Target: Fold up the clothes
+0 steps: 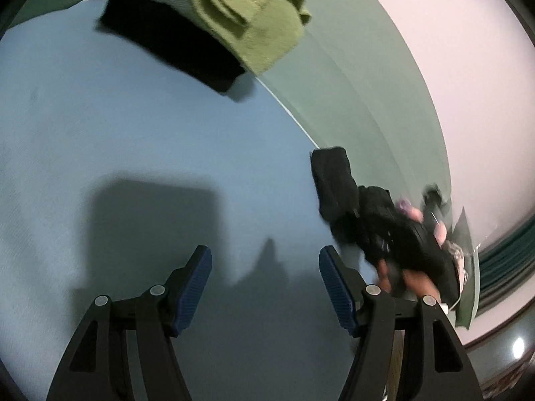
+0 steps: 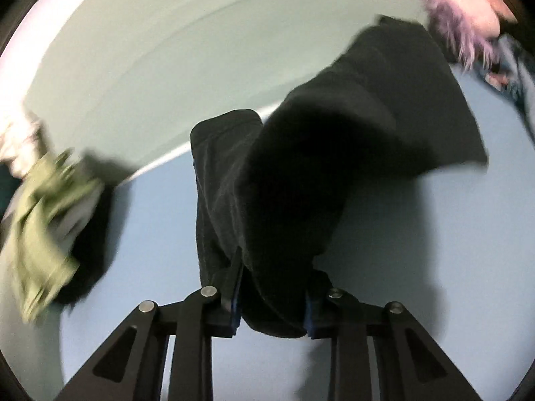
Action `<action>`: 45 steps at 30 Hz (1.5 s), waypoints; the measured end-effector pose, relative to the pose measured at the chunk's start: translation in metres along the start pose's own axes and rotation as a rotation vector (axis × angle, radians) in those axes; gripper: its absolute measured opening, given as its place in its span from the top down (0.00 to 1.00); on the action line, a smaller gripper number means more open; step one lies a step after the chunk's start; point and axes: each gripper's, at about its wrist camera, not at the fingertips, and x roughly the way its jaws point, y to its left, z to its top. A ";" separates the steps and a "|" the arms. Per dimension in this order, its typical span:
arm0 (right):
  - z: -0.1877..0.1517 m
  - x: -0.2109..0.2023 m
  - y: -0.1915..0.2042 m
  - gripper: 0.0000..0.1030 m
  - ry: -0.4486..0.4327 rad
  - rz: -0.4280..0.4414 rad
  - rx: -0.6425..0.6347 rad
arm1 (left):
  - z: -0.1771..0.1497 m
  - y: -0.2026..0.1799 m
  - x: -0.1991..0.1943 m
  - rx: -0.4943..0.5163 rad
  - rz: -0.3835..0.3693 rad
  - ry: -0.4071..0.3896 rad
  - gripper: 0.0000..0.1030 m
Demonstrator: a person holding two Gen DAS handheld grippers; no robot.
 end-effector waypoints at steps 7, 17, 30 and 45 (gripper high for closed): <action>-0.078 -0.123 -0.086 0.76 0.036 0.306 0.129 | -0.005 0.026 -0.036 -0.247 -0.275 0.001 0.34; -0.053 -0.270 -0.013 0.76 -0.224 0.438 -0.077 | -0.053 -0.083 -0.135 -0.117 -0.542 0.047 0.34; -0.099 -0.321 0.008 0.75 -0.215 0.554 -0.228 | -0.045 -0.157 -0.147 -0.046 -0.397 0.005 0.89; -0.109 -0.397 -0.060 0.17 -0.291 0.289 -0.409 | -0.020 -0.266 -0.169 0.167 -0.483 -0.017 0.97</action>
